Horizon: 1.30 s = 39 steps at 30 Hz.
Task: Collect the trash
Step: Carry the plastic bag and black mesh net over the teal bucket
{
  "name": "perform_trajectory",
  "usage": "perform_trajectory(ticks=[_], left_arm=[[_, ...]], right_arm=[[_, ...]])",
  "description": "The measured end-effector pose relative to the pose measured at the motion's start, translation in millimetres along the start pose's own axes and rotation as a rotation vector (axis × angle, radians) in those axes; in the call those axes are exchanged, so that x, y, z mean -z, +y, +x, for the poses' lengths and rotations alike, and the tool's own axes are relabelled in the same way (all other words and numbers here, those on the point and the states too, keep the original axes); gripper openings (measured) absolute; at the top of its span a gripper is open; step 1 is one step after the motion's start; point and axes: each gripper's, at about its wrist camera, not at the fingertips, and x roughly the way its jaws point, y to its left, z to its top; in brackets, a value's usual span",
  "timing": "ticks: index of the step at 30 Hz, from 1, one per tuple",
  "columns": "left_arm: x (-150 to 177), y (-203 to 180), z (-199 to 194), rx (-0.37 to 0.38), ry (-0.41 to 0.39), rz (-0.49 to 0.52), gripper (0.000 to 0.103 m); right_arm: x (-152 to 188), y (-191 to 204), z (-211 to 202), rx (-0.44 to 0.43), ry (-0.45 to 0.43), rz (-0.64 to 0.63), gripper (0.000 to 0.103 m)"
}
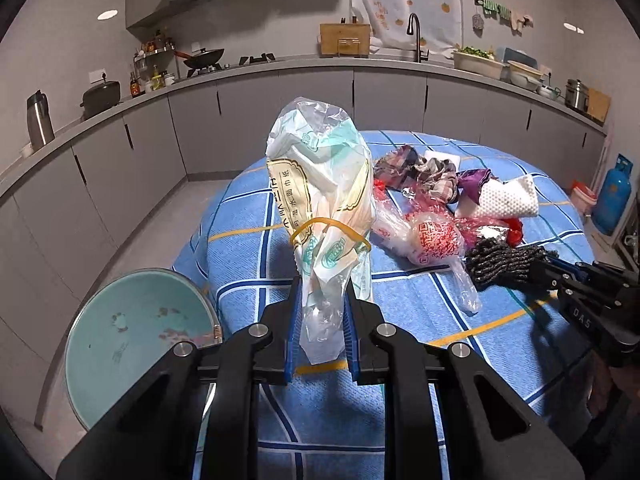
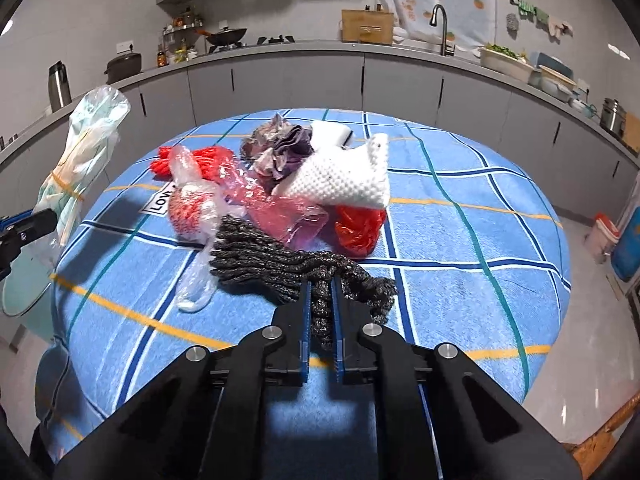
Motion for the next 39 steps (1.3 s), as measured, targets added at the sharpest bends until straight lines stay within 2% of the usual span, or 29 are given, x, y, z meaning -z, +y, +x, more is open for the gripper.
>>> perform_trajectory(ticks=[15, 29, 39], left_arm=[[-4.1, 26.7, -45.6, -0.071, -0.071, -0.039, 0.019], [10.4, 85.5, -66.5, -0.218, -0.059, -0.12, 0.019], [16.8, 116.4, -69.9, -0.268, -0.045, -0.162, 0.019]], right_arm=[[-26.7, 17.7, -65.7, -0.017, -0.153, 0.001, 0.008], [-52.3, 66.4, -74.7, -0.125, -0.213, -0.047, 0.009], [-70.8, 111.8, -72.7, -0.205, -0.233, -0.108, 0.009]])
